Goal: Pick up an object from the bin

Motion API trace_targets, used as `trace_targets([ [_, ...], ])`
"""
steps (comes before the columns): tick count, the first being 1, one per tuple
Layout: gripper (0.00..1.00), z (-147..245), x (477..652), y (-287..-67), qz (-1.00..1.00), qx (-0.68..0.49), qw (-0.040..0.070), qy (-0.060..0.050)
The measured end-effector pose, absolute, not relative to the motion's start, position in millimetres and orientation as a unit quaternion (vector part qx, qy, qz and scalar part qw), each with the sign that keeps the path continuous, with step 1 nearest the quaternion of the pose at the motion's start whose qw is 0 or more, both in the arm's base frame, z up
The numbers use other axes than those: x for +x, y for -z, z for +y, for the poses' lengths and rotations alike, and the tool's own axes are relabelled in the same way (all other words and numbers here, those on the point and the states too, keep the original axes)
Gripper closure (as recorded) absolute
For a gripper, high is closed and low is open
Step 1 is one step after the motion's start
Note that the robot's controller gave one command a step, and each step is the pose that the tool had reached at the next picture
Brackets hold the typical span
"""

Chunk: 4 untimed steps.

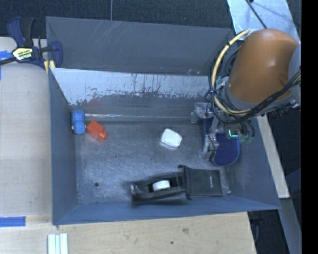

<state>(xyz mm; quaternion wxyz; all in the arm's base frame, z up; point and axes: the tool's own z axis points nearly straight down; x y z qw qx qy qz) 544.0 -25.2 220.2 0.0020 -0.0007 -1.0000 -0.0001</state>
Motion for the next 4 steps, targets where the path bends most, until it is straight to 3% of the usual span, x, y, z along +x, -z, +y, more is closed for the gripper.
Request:
trace_targets([
  [1,0.00,-32,616.2,-103,-1.000,0.024,0.000,0.000],
  [2,0.00,-6,602.6,-69,-0.998,0.062,0.000,0.000],
  [3,1.00,-7,604.5,-71,-0.998,0.061,-0.003,0.000],
  [4,1.00,0,603.8,-185,-0.998,0.059,-0.006,0.000],
])
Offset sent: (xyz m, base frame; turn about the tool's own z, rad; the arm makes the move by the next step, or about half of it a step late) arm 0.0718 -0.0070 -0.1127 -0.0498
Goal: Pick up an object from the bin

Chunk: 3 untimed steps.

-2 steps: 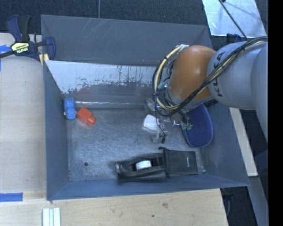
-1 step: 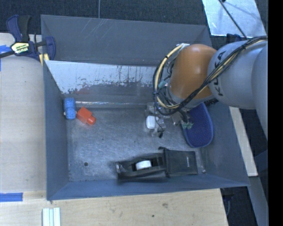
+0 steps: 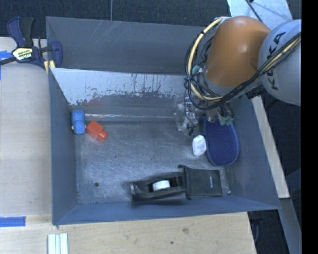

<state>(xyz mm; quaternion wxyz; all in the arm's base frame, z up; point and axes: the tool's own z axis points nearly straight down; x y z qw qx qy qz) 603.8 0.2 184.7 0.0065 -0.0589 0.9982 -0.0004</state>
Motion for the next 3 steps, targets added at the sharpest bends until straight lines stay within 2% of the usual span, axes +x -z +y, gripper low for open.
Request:
trace_targets([
  [1,1.00,-86,600.7,-120,1.000,0.002,-0.001,0.001],
  [2,0.00,-81,602.2,-123,1.000,-0.001,0.002,0.000],
  [3,0.00,-146,583.1,-121,0.999,0.037,0.001,0.001],
])
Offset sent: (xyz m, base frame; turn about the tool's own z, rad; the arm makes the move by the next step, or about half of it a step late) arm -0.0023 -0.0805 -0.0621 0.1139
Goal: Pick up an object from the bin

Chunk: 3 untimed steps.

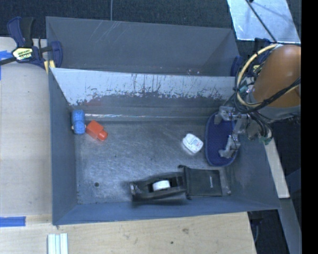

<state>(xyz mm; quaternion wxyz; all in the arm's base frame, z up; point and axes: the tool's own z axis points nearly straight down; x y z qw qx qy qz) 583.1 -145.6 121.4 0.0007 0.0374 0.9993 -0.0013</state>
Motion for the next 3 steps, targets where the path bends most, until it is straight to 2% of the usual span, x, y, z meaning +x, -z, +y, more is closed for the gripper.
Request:
trace_targets([
  [1,0.00,-142,584.1,-121,0.999,0.034,0.001,0.000],
  [2,0.00,-144,620.0,-120,0.991,0.136,0.003,0.000],
  [3,1.00,-144,619.9,-121,0.991,0.135,0.003,0.000],
])
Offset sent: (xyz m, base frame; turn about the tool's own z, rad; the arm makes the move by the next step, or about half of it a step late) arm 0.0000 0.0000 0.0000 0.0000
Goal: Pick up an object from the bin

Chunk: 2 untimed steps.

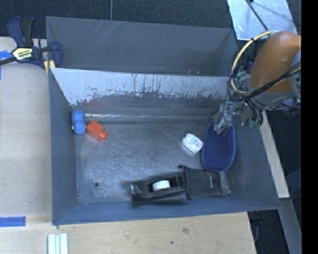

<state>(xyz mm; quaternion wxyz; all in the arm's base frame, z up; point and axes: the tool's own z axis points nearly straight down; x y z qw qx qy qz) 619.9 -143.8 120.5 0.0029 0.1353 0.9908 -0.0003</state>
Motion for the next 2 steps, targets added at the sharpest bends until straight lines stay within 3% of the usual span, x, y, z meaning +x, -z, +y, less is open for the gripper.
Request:
trace_targets([
  [1,1.00,-135.4,535.1,-104.1,1.000,0.029,0.003,0.000],
  [2,0.00,-135.6,535.6,-104.1,1.000,0.029,0.003,0.000],
])
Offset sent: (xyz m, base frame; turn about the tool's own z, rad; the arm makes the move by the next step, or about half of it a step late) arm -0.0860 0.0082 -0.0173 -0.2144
